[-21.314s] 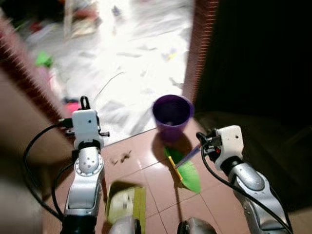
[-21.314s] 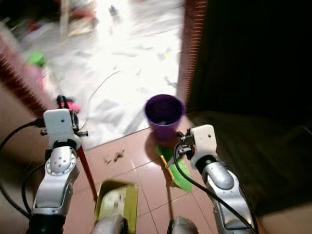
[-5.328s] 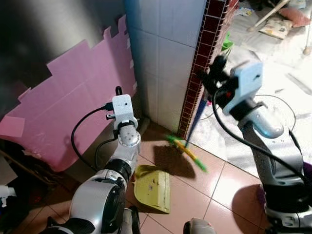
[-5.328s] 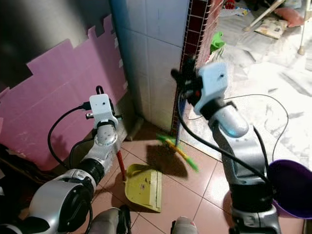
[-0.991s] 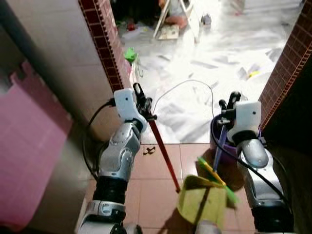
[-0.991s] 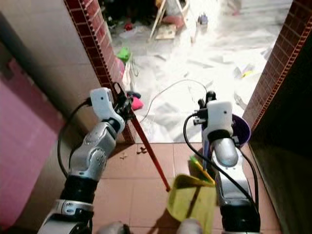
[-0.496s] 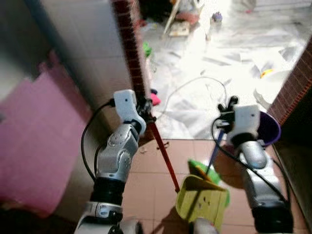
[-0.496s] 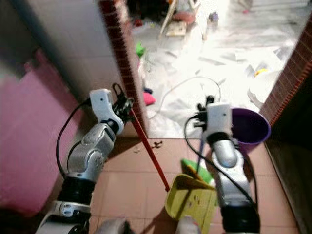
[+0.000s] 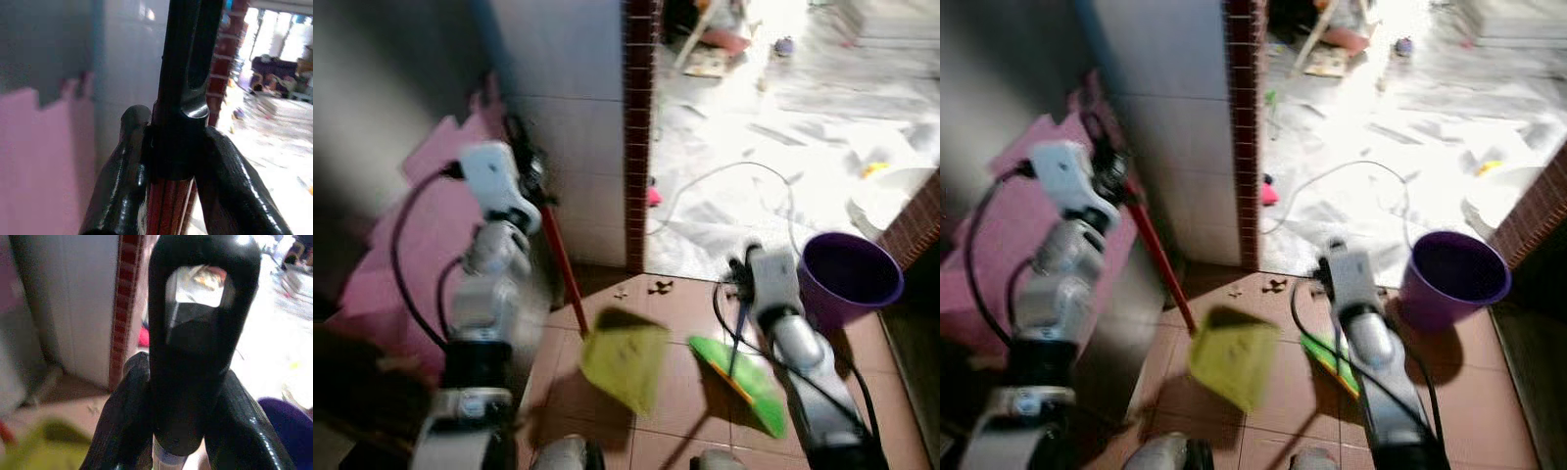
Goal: Sweep floor
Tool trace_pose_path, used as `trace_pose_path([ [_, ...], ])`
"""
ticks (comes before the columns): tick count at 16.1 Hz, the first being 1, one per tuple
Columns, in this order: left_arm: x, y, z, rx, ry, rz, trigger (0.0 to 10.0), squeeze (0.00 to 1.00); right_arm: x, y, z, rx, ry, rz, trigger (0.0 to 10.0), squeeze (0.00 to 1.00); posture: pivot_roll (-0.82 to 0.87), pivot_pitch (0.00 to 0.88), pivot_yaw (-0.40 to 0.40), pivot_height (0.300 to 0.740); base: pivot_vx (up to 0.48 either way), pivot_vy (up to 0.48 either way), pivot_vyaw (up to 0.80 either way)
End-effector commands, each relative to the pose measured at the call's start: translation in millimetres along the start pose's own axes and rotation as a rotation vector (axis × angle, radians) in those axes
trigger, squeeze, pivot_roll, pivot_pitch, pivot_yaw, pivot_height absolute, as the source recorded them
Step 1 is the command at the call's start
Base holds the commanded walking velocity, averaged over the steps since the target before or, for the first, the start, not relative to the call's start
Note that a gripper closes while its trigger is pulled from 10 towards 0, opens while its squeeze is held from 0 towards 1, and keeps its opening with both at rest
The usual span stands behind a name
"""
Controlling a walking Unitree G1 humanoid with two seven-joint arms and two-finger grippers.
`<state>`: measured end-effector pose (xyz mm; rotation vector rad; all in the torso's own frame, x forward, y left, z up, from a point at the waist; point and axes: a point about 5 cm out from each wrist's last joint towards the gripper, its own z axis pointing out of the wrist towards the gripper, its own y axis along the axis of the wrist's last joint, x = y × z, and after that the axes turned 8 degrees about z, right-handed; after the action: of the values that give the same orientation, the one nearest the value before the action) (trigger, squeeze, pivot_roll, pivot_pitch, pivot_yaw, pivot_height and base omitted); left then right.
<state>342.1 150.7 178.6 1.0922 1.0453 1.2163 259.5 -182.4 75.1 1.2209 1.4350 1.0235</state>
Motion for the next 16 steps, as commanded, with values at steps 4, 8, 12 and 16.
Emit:
trace_pose_path([
  [4, -22.4, 12.8, 13.3, -0.044, -0.282, -0.088, 10.0, 0.00, -12.8, -10.7, -11.3, 0.024, -0.102, -0.025, 10.0, 0.00, -0.13, 0.000, 0.095, 0.740, 0.000, 0.000, 0.00],
  [8, -40.7, 11.5, 12.8, -0.048, -0.431, -0.071, 10.0, 0.00, -7.9, -10.1, -11.6, 0.024, -0.099, -0.029, 10.0, 0.00, -0.14, 0.000, 0.109, 0.740, 0.000, 0.000, 0.00],
  [12, -53.5, 6.9, 9.8, -0.051, -0.582, -0.012, 10.0, 0.00, -5.5, -14.2, -15.8, 0.038, -0.079, -0.018, 10.0, 0.00, -0.15, 0.000, 0.121, 0.740, 0.000, 0.000, 0.00],
  [16, -44.5, 1.0, 18.6, -0.045, -0.454, 0.068, 10.0, 0.00, -3.3, -8.5, -15.7, -0.004, -0.076, -0.008, 10.0, 0.00, -0.15, 0.000, 0.125, 0.740, 0.000, 0.000, 0.00],
])
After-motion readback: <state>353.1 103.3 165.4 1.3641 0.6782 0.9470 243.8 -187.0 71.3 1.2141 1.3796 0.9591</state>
